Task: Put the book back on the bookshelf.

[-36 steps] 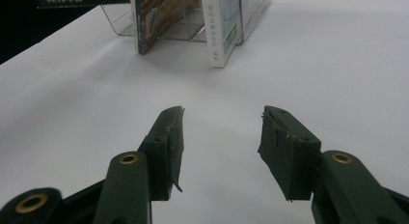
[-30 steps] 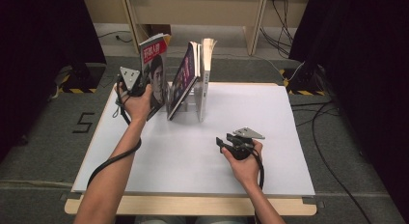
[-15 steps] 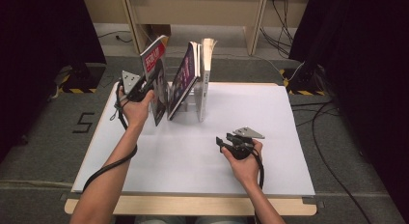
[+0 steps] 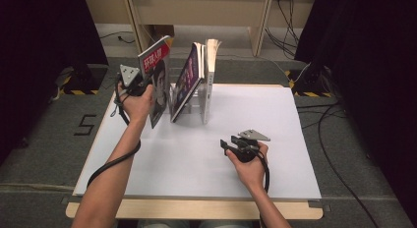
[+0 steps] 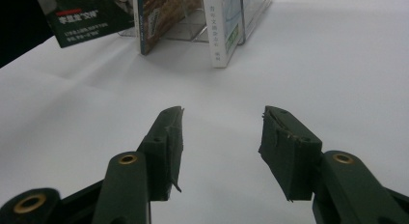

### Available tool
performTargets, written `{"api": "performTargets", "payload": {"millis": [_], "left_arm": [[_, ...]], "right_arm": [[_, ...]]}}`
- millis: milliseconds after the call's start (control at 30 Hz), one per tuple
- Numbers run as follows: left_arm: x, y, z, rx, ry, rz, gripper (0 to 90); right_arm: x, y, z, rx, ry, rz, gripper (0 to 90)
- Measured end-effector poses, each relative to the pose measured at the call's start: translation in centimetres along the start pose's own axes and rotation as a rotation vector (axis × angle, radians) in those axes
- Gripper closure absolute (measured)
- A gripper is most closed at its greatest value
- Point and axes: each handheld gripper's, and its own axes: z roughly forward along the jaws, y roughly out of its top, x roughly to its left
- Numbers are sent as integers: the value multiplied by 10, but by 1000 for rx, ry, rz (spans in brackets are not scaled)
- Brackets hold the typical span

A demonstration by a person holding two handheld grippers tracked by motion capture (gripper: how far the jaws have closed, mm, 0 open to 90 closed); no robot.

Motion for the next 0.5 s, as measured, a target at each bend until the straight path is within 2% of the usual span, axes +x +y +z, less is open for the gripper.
{"api": "performTargets", "payload": {"millis": [33,267,367,500], "left_arm": [[0,2,0,-5,5,13,864],[10,14,2,-46,47,-6,863],[11,20,2,-64,66,21,863],[9,25,5,-75,81,80,863]], "right_arm": [[0,0,0,0,-1,-1,500],[1,-1,0,4,1,5,500],[1,-1,0,3,2,5,500],[1,-1,0,3,2,2,500]]}}
